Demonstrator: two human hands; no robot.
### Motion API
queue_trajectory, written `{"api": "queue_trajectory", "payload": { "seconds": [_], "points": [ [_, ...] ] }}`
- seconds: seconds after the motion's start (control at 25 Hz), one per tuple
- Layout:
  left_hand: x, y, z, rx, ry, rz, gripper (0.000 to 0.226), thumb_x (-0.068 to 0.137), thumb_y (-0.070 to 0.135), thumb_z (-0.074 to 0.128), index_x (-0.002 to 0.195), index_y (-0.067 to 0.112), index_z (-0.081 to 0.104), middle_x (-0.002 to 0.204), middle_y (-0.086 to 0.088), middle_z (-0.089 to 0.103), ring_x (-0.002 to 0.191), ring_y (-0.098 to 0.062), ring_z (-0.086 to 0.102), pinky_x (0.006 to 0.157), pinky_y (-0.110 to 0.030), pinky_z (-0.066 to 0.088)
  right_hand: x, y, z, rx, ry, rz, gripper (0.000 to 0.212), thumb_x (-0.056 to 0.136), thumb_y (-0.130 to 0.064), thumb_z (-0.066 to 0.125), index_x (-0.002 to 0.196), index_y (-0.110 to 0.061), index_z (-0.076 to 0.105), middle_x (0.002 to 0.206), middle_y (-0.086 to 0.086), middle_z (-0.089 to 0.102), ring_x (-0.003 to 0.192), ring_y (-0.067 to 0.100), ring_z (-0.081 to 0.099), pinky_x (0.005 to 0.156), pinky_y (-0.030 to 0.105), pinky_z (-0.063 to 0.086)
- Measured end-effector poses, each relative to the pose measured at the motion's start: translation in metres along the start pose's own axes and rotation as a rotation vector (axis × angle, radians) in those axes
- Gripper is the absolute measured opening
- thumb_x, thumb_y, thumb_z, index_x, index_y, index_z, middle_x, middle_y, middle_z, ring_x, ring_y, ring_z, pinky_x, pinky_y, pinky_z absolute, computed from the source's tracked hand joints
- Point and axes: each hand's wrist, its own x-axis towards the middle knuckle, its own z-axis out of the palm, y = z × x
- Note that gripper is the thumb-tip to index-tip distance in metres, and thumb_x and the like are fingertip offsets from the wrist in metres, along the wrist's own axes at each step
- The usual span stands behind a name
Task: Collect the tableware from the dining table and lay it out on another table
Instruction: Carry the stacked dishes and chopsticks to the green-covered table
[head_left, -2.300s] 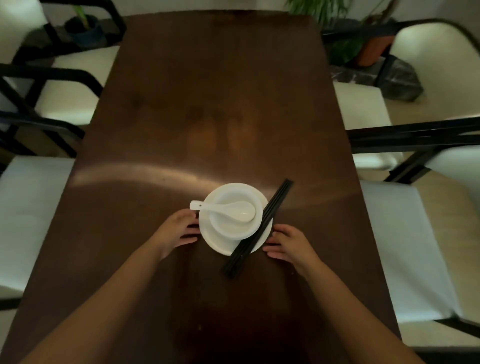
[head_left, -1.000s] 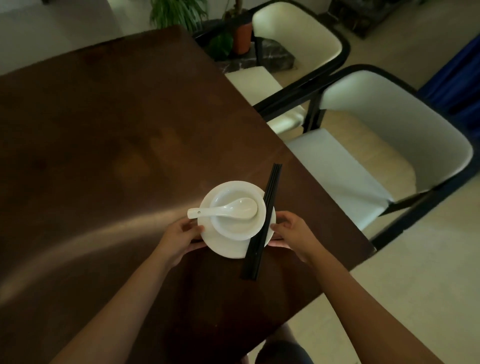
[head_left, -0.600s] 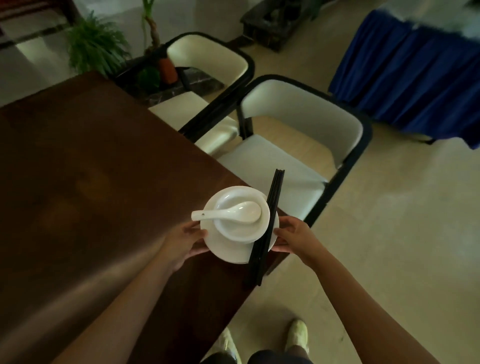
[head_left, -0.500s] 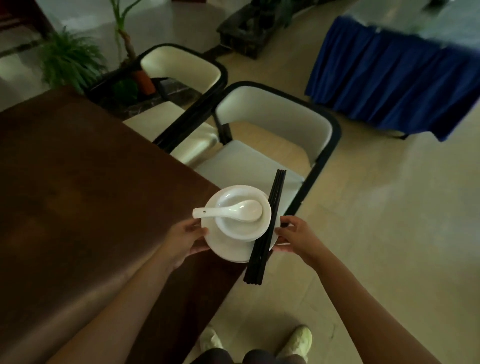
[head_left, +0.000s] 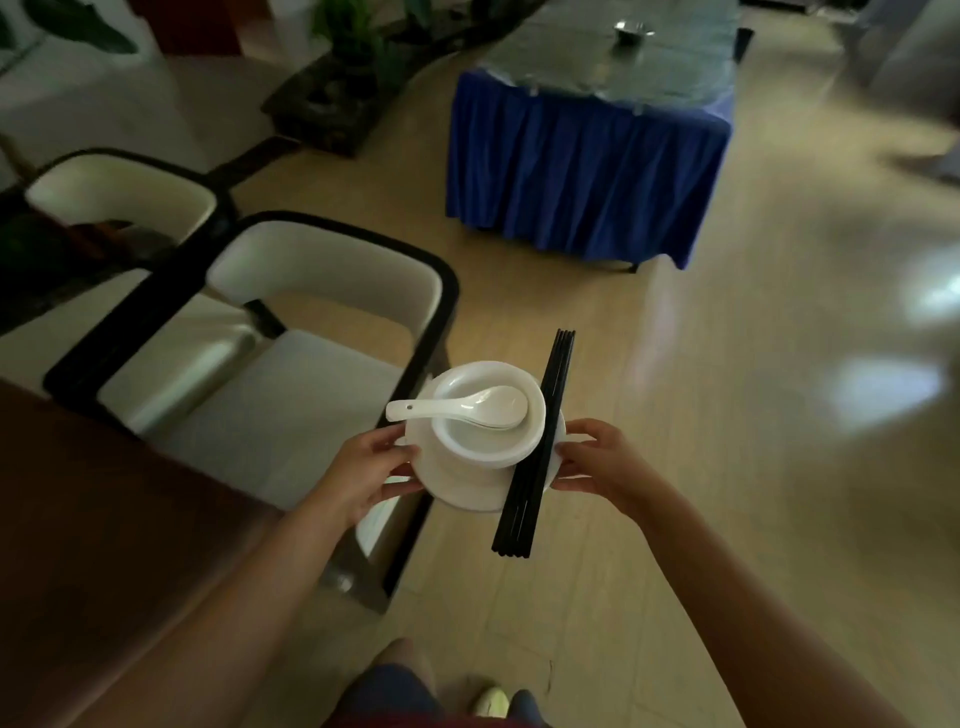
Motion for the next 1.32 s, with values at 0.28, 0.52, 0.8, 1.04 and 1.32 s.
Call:
{"api": "queue_trajectory", "payload": {
  "seconds": [0.28,0.52,0.8,1.04,1.32],
  "points": [
    [0.085,0.043,0.154,0.118,-0.184,-0.051,0.035,0.087,-0.003,0.054,0.115,0.016,0.058,0.092,-0.010,0.068,0.076,-0.022,0.066,0.064,-0.033,0.060,0.029,-0.001,-0.145,0.115,0.203,0.009,0.024,0.087,0.000,0.053,0.111,0.000,0.054,0.081,0.016,0.067,0.066,0.021,0.069,0.058,0.029,0.060],
    [0.178,0.097,0.255,0.195,-0.297,-0.051,0.033,0.086,-0.002,0.055,0.111,0.019,0.061,0.088,-0.009,0.070,0.073,-0.021,0.067,0.062,-0.031,0.060,0.081,-0.036,-0.244,0.191,0.317,0.011,0.025,0.088,-0.001,0.053,0.113,-0.001,0.052,0.082,0.016,0.067,0.068,0.022,0.068,0.060,0.030,0.060],
    [0.275,0.172,0.364,0.229,-0.353,-0.049,0.033,0.085,-0.001,0.057,0.106,0.023,0.062,0.091,-0.009,0.072,0.074,-0.020,0.070,0.058,-0.028,0.058,0.155,-0.099,-0.354,0.256,0.371,-0.005,0.026,0.088,-0.002,0.054,0.114,-0.001,0.051,0.085,0.018,0.065,0.069,0.023,0.067,0.058,0.028,0.060],
    [0.373,0.208,0.467,0.243,-0.340,-0.043,0.039,0.086,-0.002,0.055,0.123,0.012,0.056,0.092,-0.010,0.070,0.073,-0.021,0.068,0.058,-0.029,0.058,0.243,-0.131,-0.469,0.247,0.353,-0.013,0.024,0.088,-0.003,0.055,0.111,-0.003,0.053,0.085,0.018,0.066,0.070,0.024,0.068,0.063,0.032,0.061],
    [0.468,0.246,0.604,0.158,-0.280,-0.034,0.039,0.087,-0.002,0.054,0.124,0.007,0.055,0.088,-0.009,0.069,0.071,-0.020,0.067,0.058,-0.028,0.058,0.344,-0.191,-0.627,0.156,0.278,-0.006,0.023,0.087,-0.002,0.055,0.110,-0.002,0.055,0.086,0.018,0.066,0.069,0.022,0.068,0.061,0.031,0.060]
  ]
}}
